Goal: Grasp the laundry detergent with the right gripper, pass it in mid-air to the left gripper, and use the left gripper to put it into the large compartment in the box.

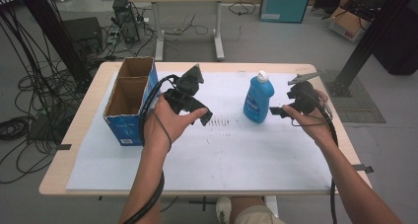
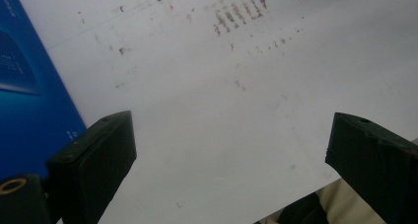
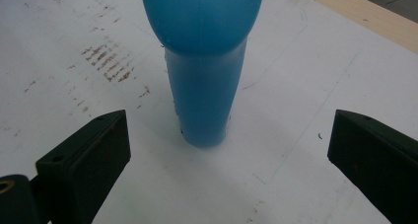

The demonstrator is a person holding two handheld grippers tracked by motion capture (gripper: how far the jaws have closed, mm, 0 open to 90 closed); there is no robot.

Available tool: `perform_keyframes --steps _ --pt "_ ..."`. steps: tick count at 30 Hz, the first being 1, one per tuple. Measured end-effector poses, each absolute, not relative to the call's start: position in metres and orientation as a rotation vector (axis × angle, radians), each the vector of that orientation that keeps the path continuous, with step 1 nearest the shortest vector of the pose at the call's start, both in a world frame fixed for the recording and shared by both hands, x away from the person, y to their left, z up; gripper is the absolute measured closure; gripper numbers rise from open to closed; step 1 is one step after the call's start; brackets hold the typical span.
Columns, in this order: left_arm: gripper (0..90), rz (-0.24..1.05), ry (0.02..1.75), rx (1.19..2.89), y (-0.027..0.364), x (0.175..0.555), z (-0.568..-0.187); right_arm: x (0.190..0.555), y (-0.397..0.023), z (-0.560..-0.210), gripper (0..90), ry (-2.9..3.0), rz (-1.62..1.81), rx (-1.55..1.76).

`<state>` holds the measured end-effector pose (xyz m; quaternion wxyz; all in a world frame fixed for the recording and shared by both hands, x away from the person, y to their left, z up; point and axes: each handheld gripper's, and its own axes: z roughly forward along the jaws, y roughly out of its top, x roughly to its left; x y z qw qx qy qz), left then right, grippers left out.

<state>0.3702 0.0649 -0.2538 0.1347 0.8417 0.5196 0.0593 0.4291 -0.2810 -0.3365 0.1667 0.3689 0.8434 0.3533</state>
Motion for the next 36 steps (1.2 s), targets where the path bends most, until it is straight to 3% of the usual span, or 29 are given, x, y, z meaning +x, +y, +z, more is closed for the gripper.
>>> perform_keyframes --steps 36 --pt "5.3 0.167 1.502 2.447 0.063 0.370 -0.257 0.439 -0.253 -0.371 1.8 2.242 1.170 1.047"
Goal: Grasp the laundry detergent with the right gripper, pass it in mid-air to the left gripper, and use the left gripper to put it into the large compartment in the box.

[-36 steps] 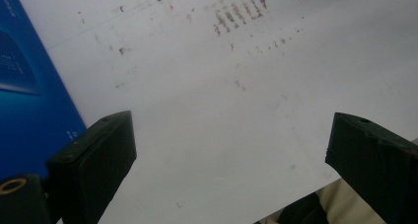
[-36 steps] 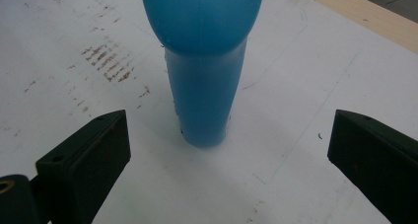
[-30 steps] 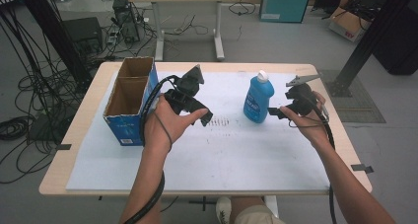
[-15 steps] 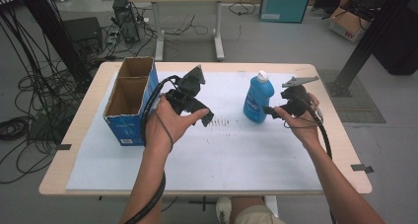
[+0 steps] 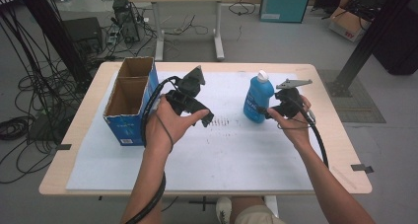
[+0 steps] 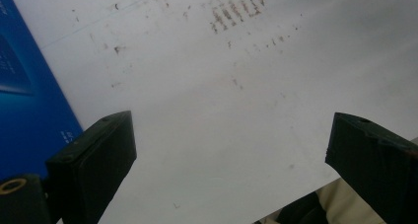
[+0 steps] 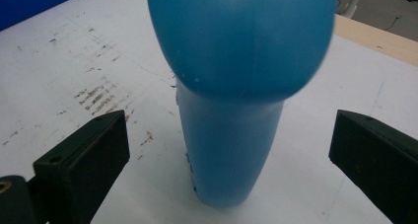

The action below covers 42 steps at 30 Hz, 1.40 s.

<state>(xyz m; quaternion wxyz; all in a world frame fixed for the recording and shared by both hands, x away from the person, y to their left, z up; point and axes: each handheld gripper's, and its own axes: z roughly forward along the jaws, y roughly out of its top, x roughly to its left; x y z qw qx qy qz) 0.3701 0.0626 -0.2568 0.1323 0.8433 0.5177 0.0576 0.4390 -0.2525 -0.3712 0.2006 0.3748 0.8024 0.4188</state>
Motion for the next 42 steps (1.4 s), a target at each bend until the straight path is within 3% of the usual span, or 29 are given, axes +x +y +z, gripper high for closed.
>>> perform_keyframes --steps 42 --pt "5.3 0.163 1.512 2.444 0.065 0.371 -0.259 0.456 -0.237 -0.391 1.3 2.147 1.242 1.038"
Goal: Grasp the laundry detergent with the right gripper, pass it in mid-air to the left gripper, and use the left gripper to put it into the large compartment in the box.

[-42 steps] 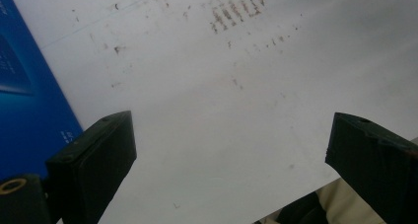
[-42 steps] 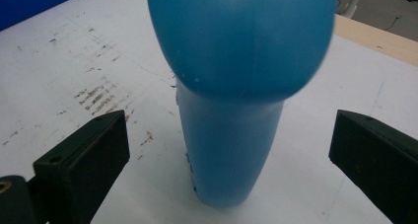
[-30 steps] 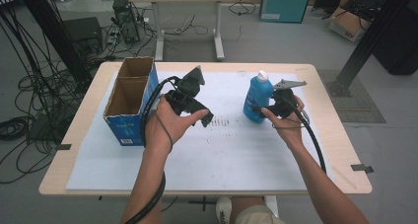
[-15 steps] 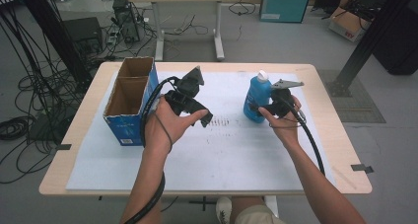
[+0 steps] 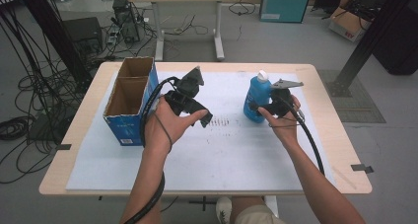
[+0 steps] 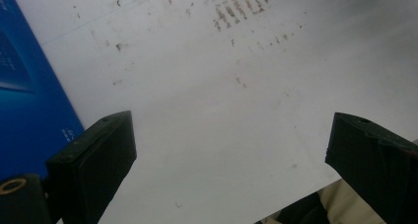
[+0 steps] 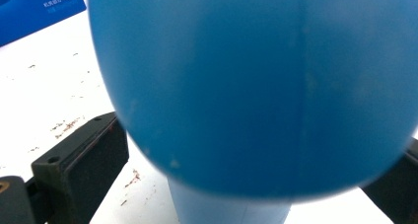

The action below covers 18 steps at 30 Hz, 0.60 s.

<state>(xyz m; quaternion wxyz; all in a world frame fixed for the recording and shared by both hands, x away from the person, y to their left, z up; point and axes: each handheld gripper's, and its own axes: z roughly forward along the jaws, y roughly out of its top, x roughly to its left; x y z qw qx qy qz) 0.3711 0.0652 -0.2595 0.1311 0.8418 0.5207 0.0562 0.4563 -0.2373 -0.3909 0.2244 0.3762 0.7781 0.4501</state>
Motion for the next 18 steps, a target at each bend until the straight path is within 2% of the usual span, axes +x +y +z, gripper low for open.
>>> perform_keyframes --steps 18 --pt "5.3 0.159 1.510 2.447 0.0640 0.3712 -0.2593 0.4576 -0.2370 -0.3921 1.3 2.141 1.240 1.034"
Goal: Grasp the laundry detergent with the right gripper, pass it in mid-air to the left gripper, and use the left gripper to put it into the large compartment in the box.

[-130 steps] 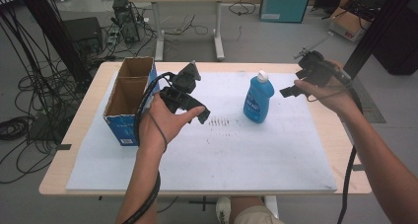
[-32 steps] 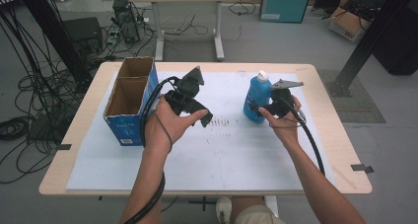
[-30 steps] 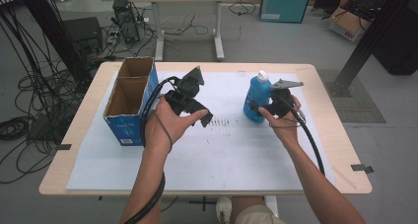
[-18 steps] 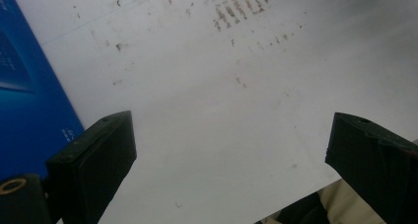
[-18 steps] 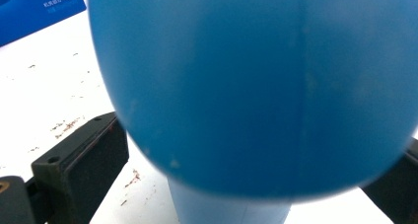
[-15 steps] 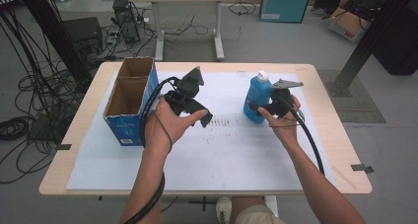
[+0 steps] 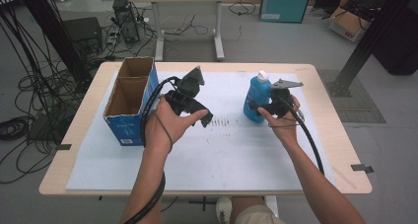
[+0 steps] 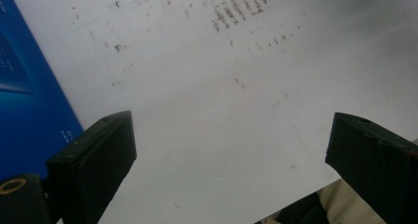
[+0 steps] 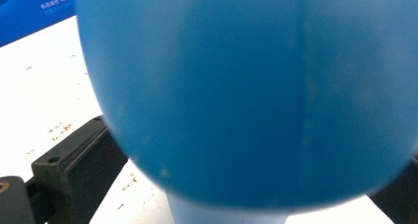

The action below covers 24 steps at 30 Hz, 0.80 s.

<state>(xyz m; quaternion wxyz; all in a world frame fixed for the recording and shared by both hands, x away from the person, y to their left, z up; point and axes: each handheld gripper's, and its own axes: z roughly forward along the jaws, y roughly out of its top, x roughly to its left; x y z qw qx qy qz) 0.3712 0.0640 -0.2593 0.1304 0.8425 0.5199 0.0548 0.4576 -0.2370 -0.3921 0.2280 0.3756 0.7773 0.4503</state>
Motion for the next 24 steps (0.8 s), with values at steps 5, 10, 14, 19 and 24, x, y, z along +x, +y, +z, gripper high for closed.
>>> perform_keyframes --steps 5,10,14,19,24 --pt "5.3 0.160 1.505 2.453 0.0643 0.3716 -0.2594 0.4578 -0.2369 -0.3923 1.2 2.135 1.246 1.032" --pt "5.3 0.158 1.509 2.448 0.0635 0.3718 -0.2594 0.4579 -0.2358 -0.3932 1.2 2.136 1.245 1.032" --pt "5.3 0.160 1.507 2.448 0.0634 0.3720 -0.2591 0.4578 -0.2358 -0.3934 1.2 2.135 1.247 1.036" --pt "5.3 0.159 1.506 2.447 0.0634 0.3719 -0.2589 0.4574 -0.2356 -0.3927 1.2 2.133 1.249 1.031" --pt "5.3 0.160 1.506 2.446 0.0638 0.3717 -0.2590 0.4575 -0.2349 -0.3931 1.2 2.128 1.254 1.025"
